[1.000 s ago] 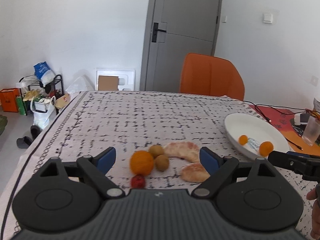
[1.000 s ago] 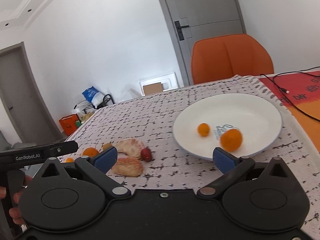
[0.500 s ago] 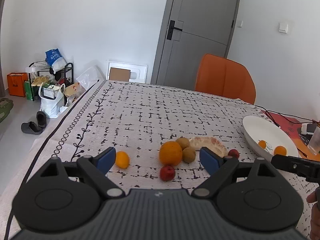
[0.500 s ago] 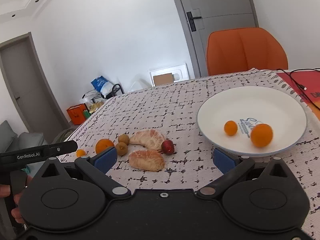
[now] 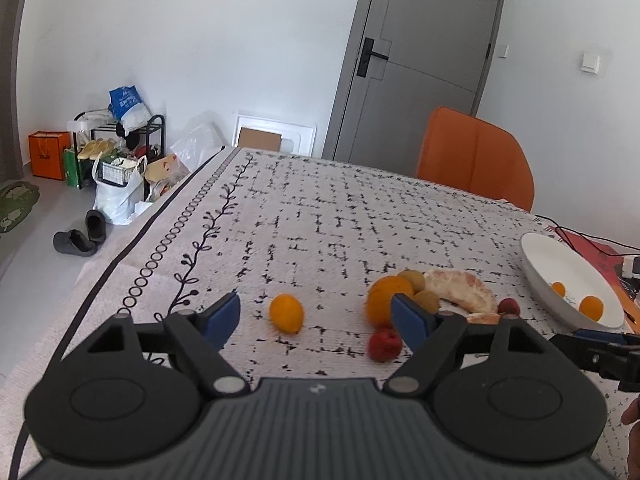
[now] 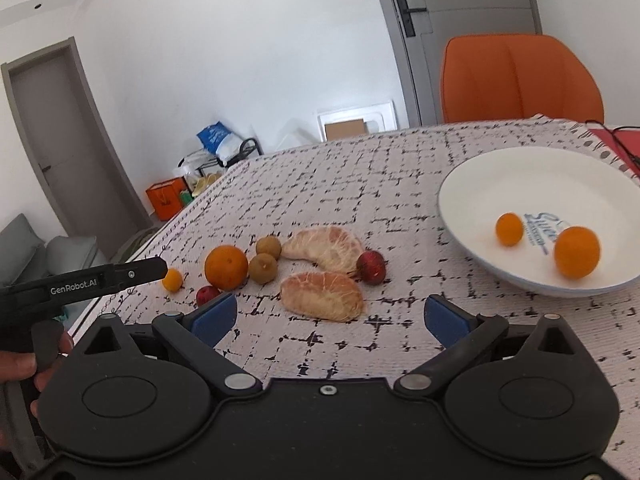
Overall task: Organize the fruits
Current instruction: 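Move both open grippers back toward the fruit cluster, then grasp a small tangerine with the left gripper while the right gripper grasps a peeled pomelo segment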
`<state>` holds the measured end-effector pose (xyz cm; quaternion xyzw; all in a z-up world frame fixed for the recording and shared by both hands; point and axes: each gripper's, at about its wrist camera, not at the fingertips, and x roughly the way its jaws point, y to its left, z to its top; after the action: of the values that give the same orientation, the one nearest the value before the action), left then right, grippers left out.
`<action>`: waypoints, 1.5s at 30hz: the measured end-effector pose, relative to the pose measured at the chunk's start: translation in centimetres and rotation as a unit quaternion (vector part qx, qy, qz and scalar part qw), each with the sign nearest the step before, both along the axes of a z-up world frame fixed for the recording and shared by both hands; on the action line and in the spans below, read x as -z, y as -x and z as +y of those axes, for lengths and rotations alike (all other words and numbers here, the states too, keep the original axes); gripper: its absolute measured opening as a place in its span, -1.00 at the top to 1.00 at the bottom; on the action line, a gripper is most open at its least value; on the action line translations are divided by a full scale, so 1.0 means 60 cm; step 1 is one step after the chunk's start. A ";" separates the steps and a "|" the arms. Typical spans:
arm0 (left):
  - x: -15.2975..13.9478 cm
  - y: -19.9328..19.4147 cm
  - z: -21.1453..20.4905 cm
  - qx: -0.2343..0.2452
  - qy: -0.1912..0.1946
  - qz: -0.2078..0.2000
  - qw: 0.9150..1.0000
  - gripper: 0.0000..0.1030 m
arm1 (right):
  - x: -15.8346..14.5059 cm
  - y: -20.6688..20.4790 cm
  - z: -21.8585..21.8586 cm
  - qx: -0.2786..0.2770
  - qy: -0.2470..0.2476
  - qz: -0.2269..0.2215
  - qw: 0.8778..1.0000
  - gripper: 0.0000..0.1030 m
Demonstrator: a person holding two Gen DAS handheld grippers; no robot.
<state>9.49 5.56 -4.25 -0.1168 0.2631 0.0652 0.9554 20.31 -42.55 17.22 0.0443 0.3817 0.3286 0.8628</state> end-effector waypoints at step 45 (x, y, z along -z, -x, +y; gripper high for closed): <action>0.022 -0.029 0.027 0.023 0.025 0.009 0.999 0.60 | 0.038 -0.030 0.126 -0.033 0.100 -0.031 0.994 -0.23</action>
<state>11.26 7.16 -5.57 -0.1341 0.2755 0.0376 0.9512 22.12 -34.97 14.93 -0.0650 0.3865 0.3180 0.8633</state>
